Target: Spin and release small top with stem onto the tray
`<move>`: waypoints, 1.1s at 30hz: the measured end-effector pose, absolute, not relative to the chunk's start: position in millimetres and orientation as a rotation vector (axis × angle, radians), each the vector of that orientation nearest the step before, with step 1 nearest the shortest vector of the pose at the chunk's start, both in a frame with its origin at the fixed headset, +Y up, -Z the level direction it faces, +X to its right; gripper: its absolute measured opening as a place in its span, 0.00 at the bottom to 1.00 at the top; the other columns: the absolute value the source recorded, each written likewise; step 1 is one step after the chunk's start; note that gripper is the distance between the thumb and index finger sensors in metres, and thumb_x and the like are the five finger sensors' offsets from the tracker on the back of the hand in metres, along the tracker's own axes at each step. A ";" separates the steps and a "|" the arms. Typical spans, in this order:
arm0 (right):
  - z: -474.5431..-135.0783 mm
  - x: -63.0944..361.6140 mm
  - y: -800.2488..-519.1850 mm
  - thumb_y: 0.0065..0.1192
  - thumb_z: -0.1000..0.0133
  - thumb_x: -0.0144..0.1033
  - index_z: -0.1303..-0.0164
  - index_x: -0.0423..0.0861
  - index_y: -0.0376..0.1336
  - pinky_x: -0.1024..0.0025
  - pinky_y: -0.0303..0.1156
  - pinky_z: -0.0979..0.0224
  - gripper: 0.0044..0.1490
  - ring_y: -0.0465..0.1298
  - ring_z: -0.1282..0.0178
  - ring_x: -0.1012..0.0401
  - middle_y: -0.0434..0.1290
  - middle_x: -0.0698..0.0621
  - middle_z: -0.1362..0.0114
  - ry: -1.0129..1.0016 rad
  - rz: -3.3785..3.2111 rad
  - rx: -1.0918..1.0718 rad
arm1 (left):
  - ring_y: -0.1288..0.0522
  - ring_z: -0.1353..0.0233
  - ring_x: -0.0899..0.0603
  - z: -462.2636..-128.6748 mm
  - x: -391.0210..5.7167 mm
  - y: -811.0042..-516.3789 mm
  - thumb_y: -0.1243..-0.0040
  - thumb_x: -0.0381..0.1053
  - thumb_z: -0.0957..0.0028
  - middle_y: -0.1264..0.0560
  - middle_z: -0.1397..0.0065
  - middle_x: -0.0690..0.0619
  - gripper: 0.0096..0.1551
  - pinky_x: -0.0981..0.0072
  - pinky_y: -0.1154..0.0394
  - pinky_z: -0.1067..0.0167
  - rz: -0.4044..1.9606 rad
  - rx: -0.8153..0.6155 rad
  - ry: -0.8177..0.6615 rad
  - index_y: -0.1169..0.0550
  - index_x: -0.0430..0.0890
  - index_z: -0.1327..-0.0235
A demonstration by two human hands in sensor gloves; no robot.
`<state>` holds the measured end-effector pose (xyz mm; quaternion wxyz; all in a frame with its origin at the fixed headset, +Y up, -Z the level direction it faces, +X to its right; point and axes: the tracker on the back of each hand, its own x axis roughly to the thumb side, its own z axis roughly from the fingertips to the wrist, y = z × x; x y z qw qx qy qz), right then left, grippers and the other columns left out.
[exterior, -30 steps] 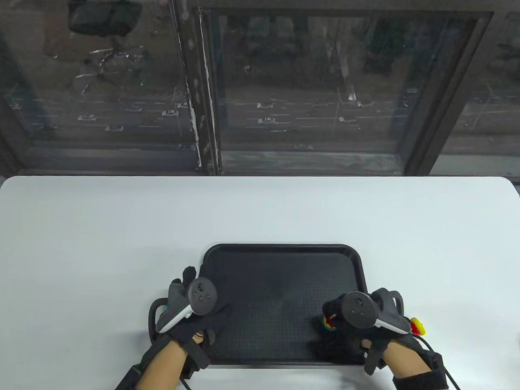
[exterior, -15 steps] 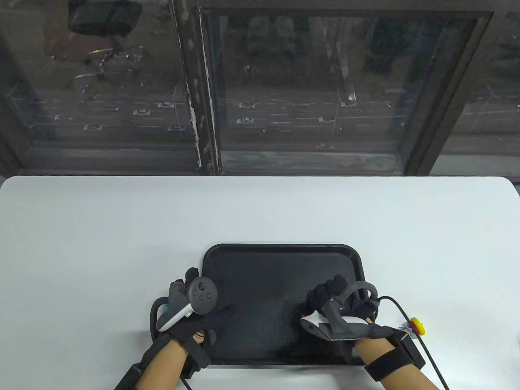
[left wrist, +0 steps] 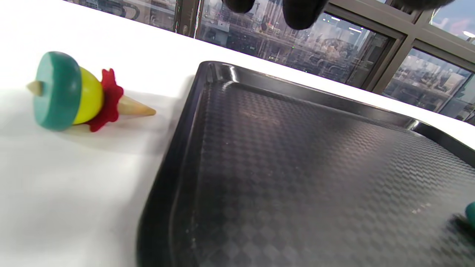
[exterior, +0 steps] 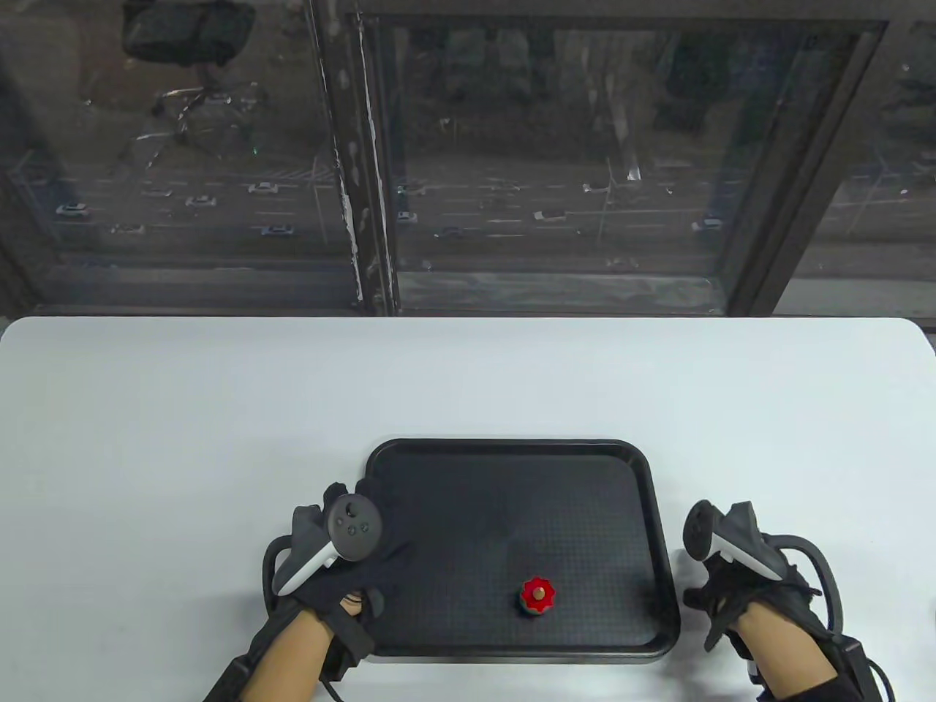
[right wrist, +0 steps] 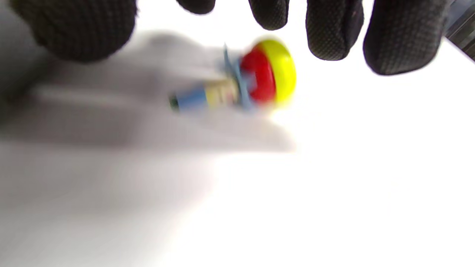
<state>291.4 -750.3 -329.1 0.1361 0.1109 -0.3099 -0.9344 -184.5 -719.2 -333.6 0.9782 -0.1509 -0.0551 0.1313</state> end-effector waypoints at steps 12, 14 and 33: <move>-325.3 279.1 -758.1 0.69 0.56 0.45 0.32 0.53 0.57 0.63 0.88 0.45 0.41 0.81 0.38 0.50 0.65 0.48 0.29 -0.540 -2.697 -0.033 | 0.64 0.11 0.34 -335.1 -181.0 -725.5 0.58 0.79 0.59 0.56 0.06 0.55 0.47 0.32 0.60 0.19 0.238 -0.343 -0.122 0.42 0.71 0.20; -324.1 288.0 -754.1 0.58 0.53 0.52 0.27 0.54 0.52 0.60 0.85 0.39 0.43 0.73 0.29 0.45 0.58 0.45 0.23 -0.636 -2.800 -0.012 | 0.64 0.11 0.34 -335.0 -180.8 -725.7 0.58 0.79 0.59 0.56 0.06 0.55 0.47 0.32 0.59 0.19 0.238 -0.343 -0.126 0.42 0.71 0.20; -311.5 301.0 -759.4 0.69 0.55 0.36 0.40 0.62 0.62 0.70 0.87 0.41 0.32 0.71 0.30 0.46 0.58 0.48 0.24 -0.427 -2.976 -0.251 | 0.62 0.11 0.34 -336.2 -182.3 -728.2 0.57 0.77 0.57 0.56 0.06 0.54 0.44 0.36 0.55 0.18 0.267 -0.369 -0.120 0.39 0.72 0.21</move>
